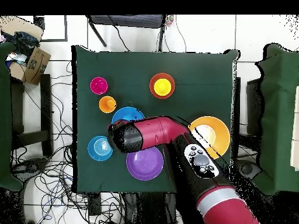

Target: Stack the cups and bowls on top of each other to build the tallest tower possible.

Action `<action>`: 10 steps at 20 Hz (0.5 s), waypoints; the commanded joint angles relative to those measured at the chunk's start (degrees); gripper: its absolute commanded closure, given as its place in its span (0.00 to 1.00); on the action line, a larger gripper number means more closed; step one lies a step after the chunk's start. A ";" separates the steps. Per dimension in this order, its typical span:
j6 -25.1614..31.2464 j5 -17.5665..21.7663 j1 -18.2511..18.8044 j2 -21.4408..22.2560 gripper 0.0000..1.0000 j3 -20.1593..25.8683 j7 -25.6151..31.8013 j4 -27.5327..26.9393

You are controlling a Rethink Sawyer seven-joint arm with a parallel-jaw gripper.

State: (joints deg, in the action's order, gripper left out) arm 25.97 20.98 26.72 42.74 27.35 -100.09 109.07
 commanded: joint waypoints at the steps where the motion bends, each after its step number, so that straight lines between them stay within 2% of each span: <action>1: 0.76 2.13 -0.30 3.34 0.00 2.75 0.98 1.06; 10: 1.93 1.05 0.35 4.42 0.00 2.79 0.29 1.17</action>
State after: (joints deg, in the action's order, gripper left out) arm 25.97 21.01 26.81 46.71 28.26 -100.09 109.08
